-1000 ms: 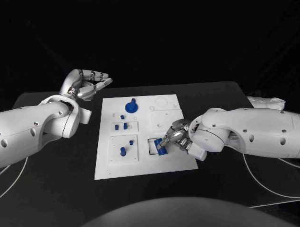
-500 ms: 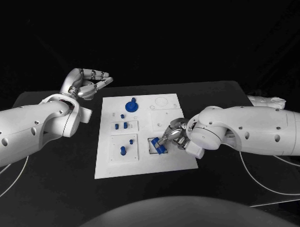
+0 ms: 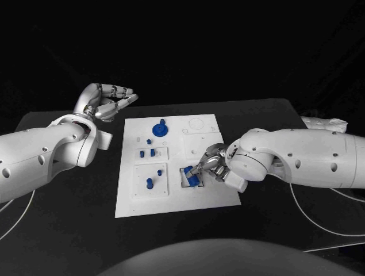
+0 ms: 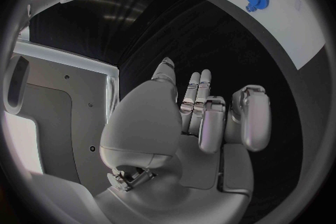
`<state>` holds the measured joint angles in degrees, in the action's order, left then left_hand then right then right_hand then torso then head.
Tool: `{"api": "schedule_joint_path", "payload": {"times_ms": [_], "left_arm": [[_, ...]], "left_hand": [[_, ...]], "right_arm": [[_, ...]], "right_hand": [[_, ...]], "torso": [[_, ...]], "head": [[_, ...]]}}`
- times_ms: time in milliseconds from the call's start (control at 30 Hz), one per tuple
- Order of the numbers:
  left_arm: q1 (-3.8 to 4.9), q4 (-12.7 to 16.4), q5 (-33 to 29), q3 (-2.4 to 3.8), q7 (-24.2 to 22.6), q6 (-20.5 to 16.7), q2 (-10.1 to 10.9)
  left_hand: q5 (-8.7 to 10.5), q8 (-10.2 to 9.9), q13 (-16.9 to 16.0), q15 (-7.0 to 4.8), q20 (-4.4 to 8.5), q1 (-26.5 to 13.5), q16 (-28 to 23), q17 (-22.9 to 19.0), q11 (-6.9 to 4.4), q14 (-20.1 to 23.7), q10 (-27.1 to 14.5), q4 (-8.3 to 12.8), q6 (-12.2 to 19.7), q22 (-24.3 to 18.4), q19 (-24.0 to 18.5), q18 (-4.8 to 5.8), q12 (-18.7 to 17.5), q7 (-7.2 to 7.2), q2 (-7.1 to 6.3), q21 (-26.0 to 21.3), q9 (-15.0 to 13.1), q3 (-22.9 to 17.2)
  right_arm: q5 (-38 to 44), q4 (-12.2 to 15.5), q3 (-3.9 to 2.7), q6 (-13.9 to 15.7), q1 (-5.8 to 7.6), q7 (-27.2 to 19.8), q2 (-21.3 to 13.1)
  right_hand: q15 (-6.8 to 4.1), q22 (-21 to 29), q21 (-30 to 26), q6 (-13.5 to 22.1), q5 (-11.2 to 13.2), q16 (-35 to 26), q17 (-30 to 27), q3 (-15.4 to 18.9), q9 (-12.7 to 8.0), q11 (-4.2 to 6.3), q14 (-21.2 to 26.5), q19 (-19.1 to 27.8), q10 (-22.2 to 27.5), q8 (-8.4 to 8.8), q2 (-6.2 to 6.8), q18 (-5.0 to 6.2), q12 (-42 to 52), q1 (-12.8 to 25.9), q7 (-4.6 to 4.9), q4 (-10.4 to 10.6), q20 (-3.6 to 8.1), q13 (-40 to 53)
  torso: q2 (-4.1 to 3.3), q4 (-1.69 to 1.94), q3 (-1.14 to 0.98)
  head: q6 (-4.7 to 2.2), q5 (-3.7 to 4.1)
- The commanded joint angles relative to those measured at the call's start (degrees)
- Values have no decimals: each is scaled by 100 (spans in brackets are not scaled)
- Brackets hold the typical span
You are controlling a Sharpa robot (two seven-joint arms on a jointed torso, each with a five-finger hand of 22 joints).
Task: Assemble the parts on the task board
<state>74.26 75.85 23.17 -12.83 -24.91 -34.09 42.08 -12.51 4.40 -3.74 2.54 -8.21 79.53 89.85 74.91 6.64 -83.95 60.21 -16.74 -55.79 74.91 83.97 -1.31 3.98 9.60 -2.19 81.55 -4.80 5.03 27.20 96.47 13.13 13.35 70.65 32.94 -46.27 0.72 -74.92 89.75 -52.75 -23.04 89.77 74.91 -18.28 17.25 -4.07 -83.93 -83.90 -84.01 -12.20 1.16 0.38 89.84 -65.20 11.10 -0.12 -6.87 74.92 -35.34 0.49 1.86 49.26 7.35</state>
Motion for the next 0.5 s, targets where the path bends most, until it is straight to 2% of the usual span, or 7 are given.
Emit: {"api": "schedule_joint_path", "payload": {"times_ms": [33,133,500], "left_arm": [[4,13,-7,4,-29,88,-15],[4,13,-7,4,-27,88,-12],[4,18,-7,4,-19,97,-15]], "left_hand": [[2,-30,6,15,-20,-3,15,1509,4,-605,-17,-2,-29,1249,86,-66,-19,0,50,-13,8,28],[2,-30,6,15,-20,-3,15,1509,4,-605,-17,-2,-29,1249,86,-66,-19,0,50,-13,8,28],[2,-30,6,15,-20,-3,15,1509,4,-605,-17,-2,-29,1249,86,-66,-19,0,50,-13,8,28]], "right_arm": [[-19,2,8,-55,-19,-1,31],[-20,-1,8,-30,-20,-5,35],[-17,-7,8,-93,-23,34,49]], "right_hand": [[-11,-1508,25,-254,189,23,1509,77,-29,-5,-607,-610,-599,53,44,-38,16,92,-300,50,20,1508],[-3,-1508,25,-261,357,23,1509,146,-48,-13,-607,-610,-599,97,62,-38,16,133,-293,91,13,1508],[19,-1508,25,-211,673,23,1509,333,-92,-46,-607,-610,-599,212,170,-38,16,180,-252,130,-7,1508]], "torso": [[1,0,-2],[0,1,0],[0,1,3]], "head": [[-3,-7],[-6,-9],[10,-31]]}}
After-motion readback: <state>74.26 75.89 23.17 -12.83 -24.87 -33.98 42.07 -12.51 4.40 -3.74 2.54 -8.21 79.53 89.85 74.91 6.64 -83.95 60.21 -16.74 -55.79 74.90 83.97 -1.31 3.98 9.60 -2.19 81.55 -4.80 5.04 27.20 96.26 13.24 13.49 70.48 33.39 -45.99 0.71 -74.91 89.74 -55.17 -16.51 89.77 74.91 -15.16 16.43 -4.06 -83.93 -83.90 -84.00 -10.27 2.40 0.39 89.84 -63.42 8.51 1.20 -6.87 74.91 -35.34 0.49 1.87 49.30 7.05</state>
